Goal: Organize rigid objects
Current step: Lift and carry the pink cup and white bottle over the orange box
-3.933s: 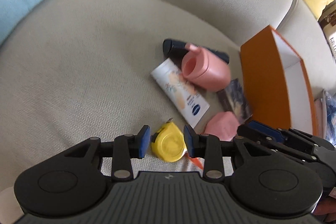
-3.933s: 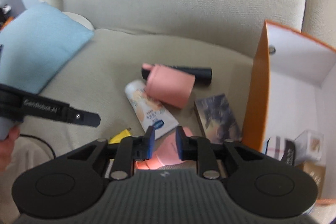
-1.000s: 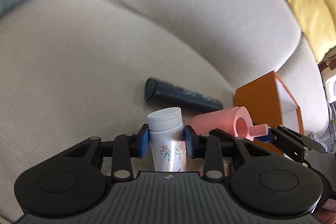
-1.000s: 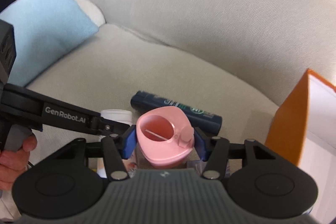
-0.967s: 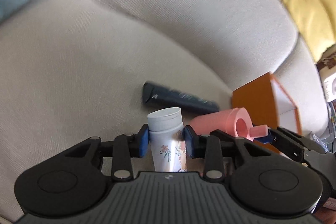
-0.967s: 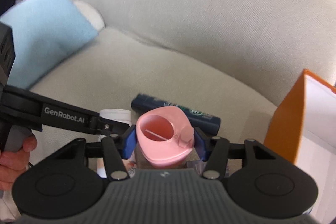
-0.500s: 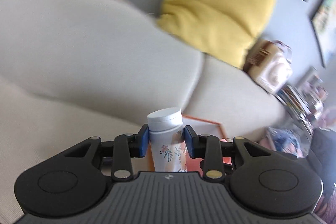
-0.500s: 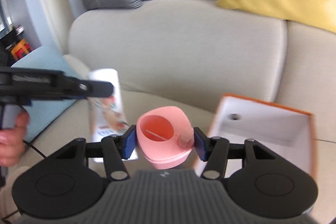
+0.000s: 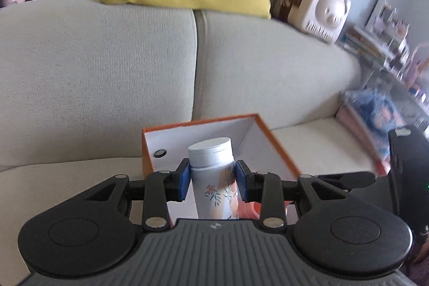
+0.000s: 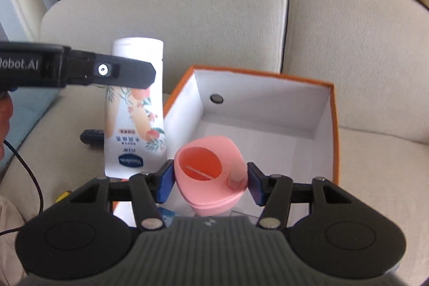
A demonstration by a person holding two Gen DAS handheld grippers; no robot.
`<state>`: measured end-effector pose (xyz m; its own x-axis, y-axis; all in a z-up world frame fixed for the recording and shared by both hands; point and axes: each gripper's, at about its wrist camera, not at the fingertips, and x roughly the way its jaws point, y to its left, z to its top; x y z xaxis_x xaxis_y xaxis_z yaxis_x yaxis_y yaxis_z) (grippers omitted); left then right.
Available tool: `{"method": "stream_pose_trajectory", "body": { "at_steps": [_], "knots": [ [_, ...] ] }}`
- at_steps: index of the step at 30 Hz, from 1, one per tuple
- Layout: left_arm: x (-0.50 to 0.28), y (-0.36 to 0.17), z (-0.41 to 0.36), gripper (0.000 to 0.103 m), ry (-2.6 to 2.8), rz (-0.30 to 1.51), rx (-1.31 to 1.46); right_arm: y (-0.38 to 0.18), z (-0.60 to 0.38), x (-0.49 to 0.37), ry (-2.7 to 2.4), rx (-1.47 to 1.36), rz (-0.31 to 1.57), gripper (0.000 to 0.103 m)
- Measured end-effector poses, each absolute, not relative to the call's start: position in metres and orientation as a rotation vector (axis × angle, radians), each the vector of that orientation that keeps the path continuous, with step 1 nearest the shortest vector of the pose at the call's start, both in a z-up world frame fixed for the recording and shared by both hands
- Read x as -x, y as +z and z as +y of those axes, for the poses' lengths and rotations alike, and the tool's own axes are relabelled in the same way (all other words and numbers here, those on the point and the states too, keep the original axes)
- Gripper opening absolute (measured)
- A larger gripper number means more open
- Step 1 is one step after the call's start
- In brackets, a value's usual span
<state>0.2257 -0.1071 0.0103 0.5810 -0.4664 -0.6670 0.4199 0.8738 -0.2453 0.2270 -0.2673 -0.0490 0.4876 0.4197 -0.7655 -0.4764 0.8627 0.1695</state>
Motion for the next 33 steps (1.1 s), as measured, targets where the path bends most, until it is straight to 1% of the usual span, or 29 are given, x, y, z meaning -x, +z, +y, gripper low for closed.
{"method": "stream_pose_trajectory", "body": {
  "at_steps": [6,15,24,25,27,33],
  "knots": [
    [-0.245,-0.012,-0.12,0.04,-0.533,0.867,-0.04,-0.088,-0.257,-0.246,0.588,0.147,0.948,0.057],
    [-0.255,-0.03,-0.123,0.039,-0.543,0.932,-0.068,-0.126,-0.245,-0.263,0.659,0.252,0.998,0.058],
    [-0.262,-0.05,-0.144,0.038,-0.574,1.08,-0.147,-0.129,-0.244,-0.26,0.706,0.354,0.993,0.059],
    [-0.261,-0.053,-0.147,0.038,-0.567,1.096,-0.167,-0.13,-0.245,-0.259,0.706,0.353,0.992,0.063],
    [-0.262,-0.06,-0.15,0.038,-0.552,1.129,-0.19,-0.13,-0.247,-0.256,0.707,0.345,0.975,0.069],
    [-0.268,-0.064,-0.165,0.038,-0.556,1.178,-0.284,-0.129,-0.253,-0.251,0.683,0.346,0.952,0.069]
  ]
}}
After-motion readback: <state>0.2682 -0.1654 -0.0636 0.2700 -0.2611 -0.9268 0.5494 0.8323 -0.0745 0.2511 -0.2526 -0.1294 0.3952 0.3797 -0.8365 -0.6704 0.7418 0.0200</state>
